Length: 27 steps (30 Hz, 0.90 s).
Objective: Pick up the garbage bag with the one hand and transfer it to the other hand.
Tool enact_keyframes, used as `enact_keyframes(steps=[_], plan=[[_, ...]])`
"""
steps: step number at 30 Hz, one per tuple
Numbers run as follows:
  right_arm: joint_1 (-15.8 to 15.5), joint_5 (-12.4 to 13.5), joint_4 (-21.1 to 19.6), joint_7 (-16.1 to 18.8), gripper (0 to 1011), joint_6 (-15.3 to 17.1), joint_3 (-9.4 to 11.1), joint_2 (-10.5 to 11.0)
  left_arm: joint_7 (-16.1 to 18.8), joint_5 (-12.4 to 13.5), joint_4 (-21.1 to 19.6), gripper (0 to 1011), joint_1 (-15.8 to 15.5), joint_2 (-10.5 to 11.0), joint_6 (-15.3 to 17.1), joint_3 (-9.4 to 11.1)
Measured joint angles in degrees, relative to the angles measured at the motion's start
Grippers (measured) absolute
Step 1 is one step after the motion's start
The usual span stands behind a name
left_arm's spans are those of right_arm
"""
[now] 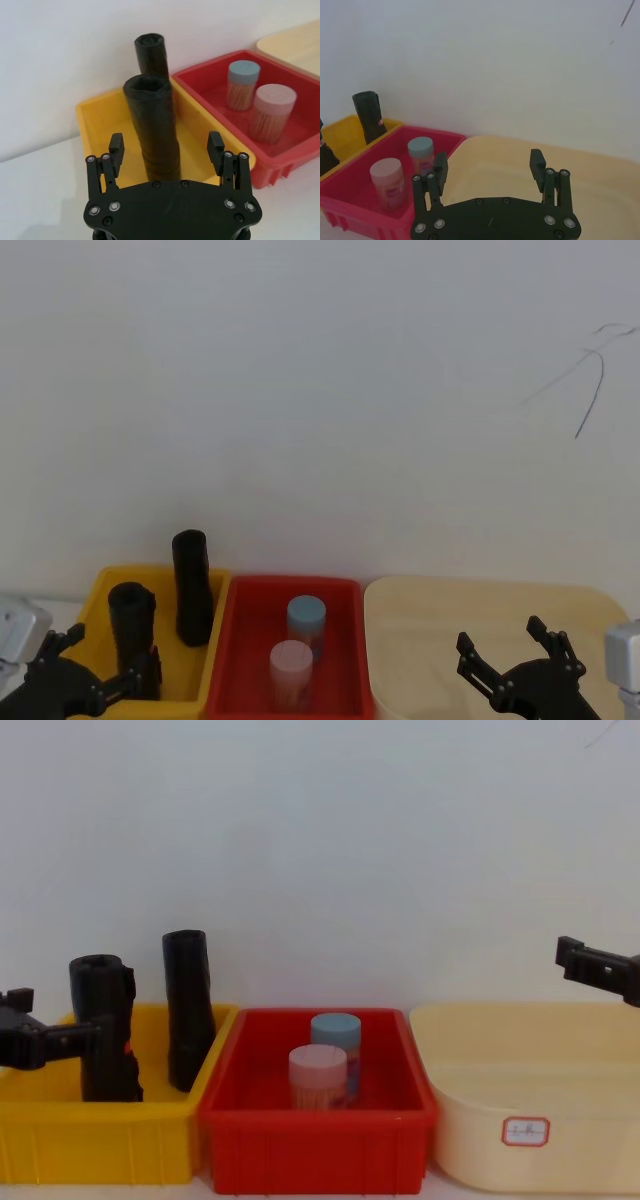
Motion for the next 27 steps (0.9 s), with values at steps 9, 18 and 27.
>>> enact_keyframes(steps=[9, 18, 27], plan=[[0.0, 0.0, 0.0, 0.0, 1000, 0.0, 0.0, 0.0, -0.3, 1.2, 3.4, 1003, -3.1, -1.2, 0.7, 0.6], [0.0, 0.0, 0.0, 0.0, 1000, 0.0, 0.0, 0.0, -0.4, 2.1, 5.4, 1003, -5.3, -2.5, 0.8, 1.0], [0.0, 0.0, 0.0, 0.0, 1000, 0.0, 0.0, 0.0, -0.3, 3.4, 7.6, 1003, -7.9, -4.0, 0.9, 1.5]])
